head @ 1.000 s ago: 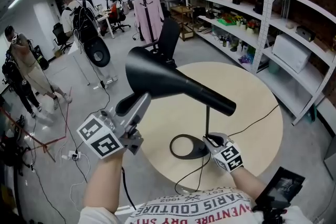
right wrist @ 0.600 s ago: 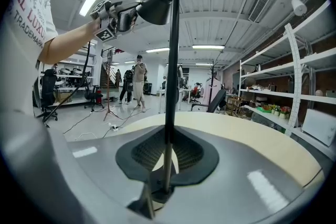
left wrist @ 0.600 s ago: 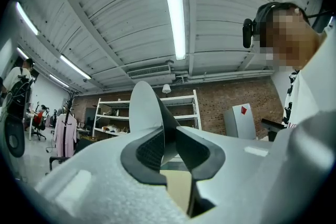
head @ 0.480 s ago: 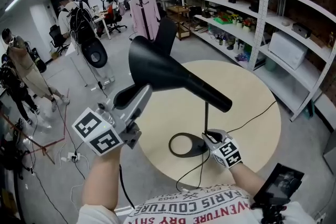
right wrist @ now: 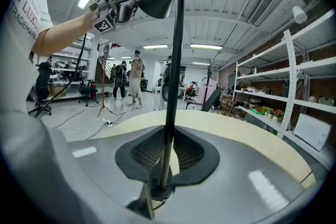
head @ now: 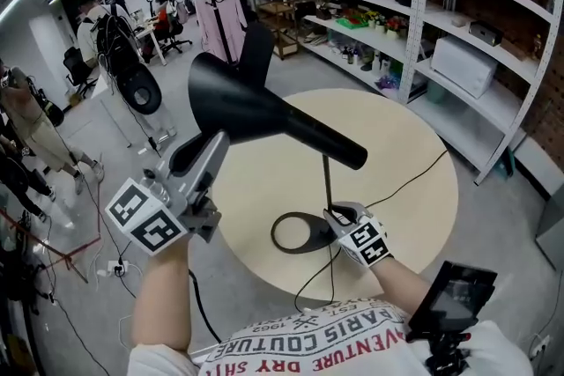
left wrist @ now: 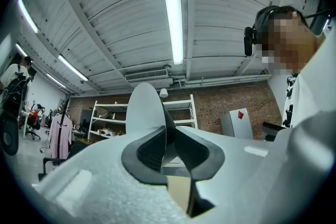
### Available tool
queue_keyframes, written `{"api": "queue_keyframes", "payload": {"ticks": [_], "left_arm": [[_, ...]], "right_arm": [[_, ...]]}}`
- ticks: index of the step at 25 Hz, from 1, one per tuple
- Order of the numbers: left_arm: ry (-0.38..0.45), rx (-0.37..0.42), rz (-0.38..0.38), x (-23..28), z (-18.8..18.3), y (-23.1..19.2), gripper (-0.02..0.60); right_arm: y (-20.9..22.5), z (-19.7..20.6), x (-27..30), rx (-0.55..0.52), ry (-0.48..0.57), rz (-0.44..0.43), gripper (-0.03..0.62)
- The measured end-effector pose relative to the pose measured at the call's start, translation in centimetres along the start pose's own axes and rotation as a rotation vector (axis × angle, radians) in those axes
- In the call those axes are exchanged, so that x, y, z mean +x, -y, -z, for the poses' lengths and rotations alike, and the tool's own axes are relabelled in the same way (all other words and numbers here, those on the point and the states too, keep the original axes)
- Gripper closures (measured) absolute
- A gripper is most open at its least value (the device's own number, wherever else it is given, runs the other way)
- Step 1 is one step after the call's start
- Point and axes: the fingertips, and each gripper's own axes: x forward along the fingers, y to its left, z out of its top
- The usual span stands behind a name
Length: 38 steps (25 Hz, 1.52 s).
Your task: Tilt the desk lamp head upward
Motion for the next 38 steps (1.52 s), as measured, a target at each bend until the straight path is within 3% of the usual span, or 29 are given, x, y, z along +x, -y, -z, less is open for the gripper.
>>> {"api": "queue_keyframes", "payload": {"ticks": [4, 6, 11, 14, 18, 20, 24, 27, 31, 38], "left_arm": [[0.037, -0.041, 0.006, -0.8, -0.1, -0.2, 0.523], [0.033, -0.053, -0.004, -1.4, 0.5, -0.4, 0.485], [0.014, -0.132, -0.063, -5.3, 3.6, -0.7, 0.457], [0.001, -0.21, -0.077, -7.9, 6.2, 1.1, 0.459], [-0.023, -0.298, -0.013, -11.2, 10.4, 8.3, 0.489], [-0.088, -0.288, 0.015, -12.5, 13.0, 12.8, 0.578], [-0.218, -0.283, 0.107, -13.9, 16.7, 21.2, 0.581], [-0.235, -0.311, 0.122, -14.8, 16.3, 25.0, 0.581], [-0.225, -0.307, 0.089, -16.4, 14.4, 28.2, 0.581], [-0.2, -0.324, 0.053, -17.5, 14.1, 37.9, 0.581]], "right_arm": [[-0.1, -0.3, -0.1, 0.003, -0.037, 0.003, 0.539], [0.2, -0.8, -0.5, -0.004, -0.031, 0.014, 0.515], [0.9, -3.3, -4.1, 0.035, 0.047, 0.061, 0.487], [-1.0, -5.0, -7.5, 0.061, 0.093, 0.039, 0.487], [-7.7, -7.1, -13.5, 0.153, 0.164, -0.089, 0.488], [-11.6, -7.7, -16.5, 0.184, 0.195, -0.173, 0.507], [-17.7, -9.0, -20.7, 0.186, 0.235, -0.303, 0.591], [-20.2, -10.5, -22.8, 0.156, 0.265, -0.348, 0.591], [-22.5, -11.6, -26.0, 0.124, 0.289, -0.39, 0.591], [-25.2, -7.8, -35.2, 0.13, 0.284, -0.404, 0.591]]}}
